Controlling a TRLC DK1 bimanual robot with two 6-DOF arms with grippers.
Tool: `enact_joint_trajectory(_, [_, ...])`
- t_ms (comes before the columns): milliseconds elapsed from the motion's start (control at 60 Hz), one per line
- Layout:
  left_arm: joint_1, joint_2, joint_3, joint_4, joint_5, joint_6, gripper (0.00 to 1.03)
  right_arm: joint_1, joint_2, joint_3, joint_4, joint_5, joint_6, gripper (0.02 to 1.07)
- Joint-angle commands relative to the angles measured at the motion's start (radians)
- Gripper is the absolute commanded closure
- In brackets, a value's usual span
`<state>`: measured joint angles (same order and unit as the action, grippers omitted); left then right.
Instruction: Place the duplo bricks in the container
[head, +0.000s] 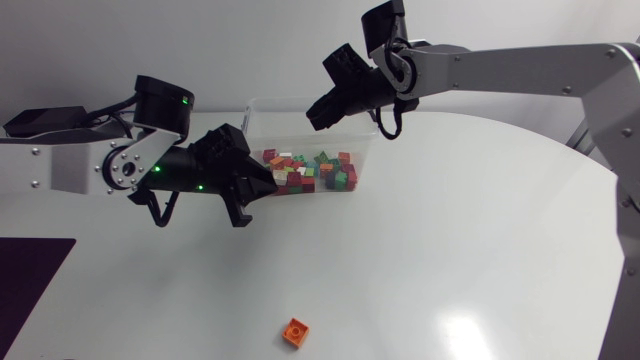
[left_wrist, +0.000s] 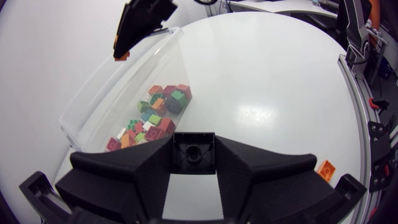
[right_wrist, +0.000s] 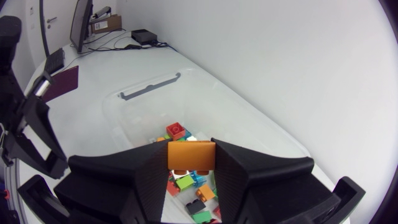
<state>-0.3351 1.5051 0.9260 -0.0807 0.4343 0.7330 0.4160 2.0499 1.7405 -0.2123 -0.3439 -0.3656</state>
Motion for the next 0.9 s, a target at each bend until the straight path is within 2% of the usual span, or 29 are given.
enact_joint_trajectory(0, [-0.001,-0.040,0.002,-0.016,0.012,-0.020,0.71,-0.009,0.061,0.065,-0.010,0.022,0.024,0.47])
enact_joint_trajectory(17, [-0.001,-0.040,0.002,-0.016,0.012,-0.020,0.71,-0.009,0.061,0.065,-0.010,0.022,0.024,0.47])
enact_joint_trajectory(33, [0.002,-0.045,0.014,-0.016,0.012,-0.029,0.71,-0.008,0.072,0.080,-0.022,0.034,0.024,0.30])
enact_joint_trajectory(67, [0.005,-0.046,0.030,-0.017,0.012,-0.041,0.71,-0.009,0.076,0.090,-0.036,0.045,0.024,0.16])
enact_joint_trajectory(117, [0.008,-0.049,0.047,-0.017,0.012,-0.050,0.71,-0.009,0.073,0.086,-0.038,0.046,0.024,0.12])
enact_joint_trajectory(417, [0.022,-0.014,0.203,0.033,0.015,-0.184,0.71,-0.049,-0.145,-0.119,-0.029,0.036,0.002,0.10])
enact_joint_trajectory(767, [0.034,0.210,0.441,0.053,0.014,-0.268,0.71,-0.040,-0.490,-0.575,-0.033,-0.058,-0.082,0.10])
enact_joint_trajectory(883, [0.042,0.294,0.521,0.056,0.011,-0.284,0.71,-0.013,-0.559,-0.676,-0.055,-0.064,-0.098,0.10])
